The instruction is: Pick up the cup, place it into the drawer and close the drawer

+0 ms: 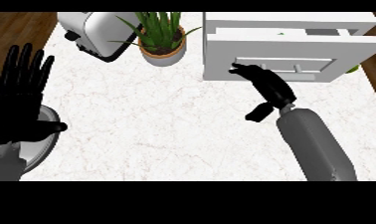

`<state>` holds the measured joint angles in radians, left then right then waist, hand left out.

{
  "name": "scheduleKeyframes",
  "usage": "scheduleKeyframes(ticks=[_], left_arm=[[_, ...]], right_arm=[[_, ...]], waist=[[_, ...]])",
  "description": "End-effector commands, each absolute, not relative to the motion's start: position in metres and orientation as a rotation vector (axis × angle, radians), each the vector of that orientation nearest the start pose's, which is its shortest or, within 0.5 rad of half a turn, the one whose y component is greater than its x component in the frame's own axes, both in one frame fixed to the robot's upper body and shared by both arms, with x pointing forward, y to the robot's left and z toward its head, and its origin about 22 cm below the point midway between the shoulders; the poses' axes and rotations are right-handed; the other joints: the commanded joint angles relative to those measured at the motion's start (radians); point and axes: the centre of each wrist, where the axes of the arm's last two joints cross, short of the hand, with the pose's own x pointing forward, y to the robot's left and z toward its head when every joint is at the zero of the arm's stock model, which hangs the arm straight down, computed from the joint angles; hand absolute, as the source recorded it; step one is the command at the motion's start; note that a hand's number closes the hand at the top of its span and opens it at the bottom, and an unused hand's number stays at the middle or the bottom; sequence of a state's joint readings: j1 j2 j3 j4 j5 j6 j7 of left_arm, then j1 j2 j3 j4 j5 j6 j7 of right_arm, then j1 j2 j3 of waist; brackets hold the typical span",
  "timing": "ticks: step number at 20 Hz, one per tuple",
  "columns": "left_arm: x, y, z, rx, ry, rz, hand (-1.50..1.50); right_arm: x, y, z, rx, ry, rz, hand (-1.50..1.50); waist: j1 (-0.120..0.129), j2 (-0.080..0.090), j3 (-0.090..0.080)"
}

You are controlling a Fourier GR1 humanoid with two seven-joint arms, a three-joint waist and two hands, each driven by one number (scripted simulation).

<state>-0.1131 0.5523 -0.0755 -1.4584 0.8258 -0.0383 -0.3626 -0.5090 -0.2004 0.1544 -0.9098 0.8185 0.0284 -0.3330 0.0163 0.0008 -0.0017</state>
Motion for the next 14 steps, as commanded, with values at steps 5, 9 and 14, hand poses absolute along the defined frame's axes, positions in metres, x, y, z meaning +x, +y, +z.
scheduleKeyframes(ticks=[5, 9, 14], left_arm=[[0.261, 0.355, 0.055, -0.272, -1.874, 0.179, -1.50], [0.255, 0.347, 0.043, -0.329, -1.878, 0.195, -1.50], [0.268, 0.342, 0.056, -0.330, -1.866, 0.160, -1.50]], right_arm=[[0.392, -0.233, -0.021, -0.374, -1.531, 1.194, -1.50], [0.416, -0.249, 0.009, -0.376, -1.507, 1.193, -1.50], [0.424, -0.265, 0.021, -0.399, -1.483, 1.184, -1.50]], waist=[[0.016, 0.008, 0.003], [0.030, 0.014, 0.003], [0.053, 0.026, 0.005]])
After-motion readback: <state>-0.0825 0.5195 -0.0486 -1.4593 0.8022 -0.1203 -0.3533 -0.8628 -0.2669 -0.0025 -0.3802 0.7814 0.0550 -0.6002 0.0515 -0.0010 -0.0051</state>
